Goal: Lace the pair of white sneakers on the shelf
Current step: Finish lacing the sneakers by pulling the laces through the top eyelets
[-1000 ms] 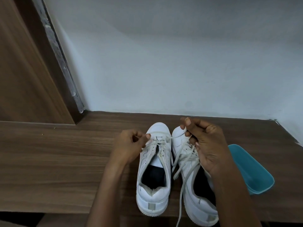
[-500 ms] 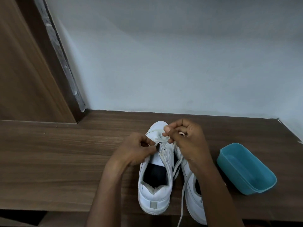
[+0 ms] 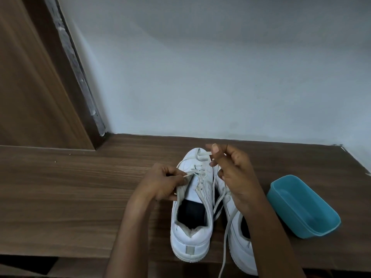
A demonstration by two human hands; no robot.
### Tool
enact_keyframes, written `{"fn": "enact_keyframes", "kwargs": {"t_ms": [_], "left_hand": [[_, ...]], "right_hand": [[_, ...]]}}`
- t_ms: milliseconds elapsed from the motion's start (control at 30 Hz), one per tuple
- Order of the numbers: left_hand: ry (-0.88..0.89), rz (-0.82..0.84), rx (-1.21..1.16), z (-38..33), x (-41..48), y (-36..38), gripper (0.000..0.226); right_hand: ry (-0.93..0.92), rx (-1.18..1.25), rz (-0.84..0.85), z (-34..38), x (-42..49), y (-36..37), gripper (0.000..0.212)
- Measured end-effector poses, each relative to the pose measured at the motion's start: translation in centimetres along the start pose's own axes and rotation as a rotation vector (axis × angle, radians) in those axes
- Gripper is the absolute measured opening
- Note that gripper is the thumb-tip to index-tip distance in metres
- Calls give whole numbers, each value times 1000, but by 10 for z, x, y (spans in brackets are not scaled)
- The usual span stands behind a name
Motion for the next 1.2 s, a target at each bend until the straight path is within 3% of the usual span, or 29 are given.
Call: {"fn": "enact_keyframes", "kwargs": {"t_ms": [100, 200, 300, 400, 567, 733, 900, 1200], "left_hand": [[-27, -27, -20, 1, 0, -1, 14], [-50, -27, -32, 2, 0, 0, 15], [-64, -25, -61, 2, -1, 0, 16], [-76, -22, -81, 3, -1, 0, 17], [-86, -29, -88, 4, 0, 0, 16], [-86, -24, -76, 4, 0, -1, 19], [-90, -26, -77, 5, 1, -1, 18], [-94, -15, -108, 7, 3, -3, 18]], "right_hand": [[17, 49, 127, 3, -3, 7, 24], [24, -188, 96, -7, -3, 13, 24], [15, -296, 90, -13, -3, 16, 9], [31, -300, 92, -15, -2, 14, 3], [119, -199, 171, -17, -2, 12, 16], [133, -172, 67, -20, -1, 8, 3], [51, -237, -56, -18, -1, 10, 10], [72, -225, 17, -21, -3, 20, 4]]}}
Point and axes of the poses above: each hand's wrist, its own x-axis towards the middle knuckle, its own y-axis out of the palm, z = x × y, the point moved 3 cm from there along x, towards the middle knuckle, and after that the axes turned 15 degrees about -x, right-handed, at the moved point
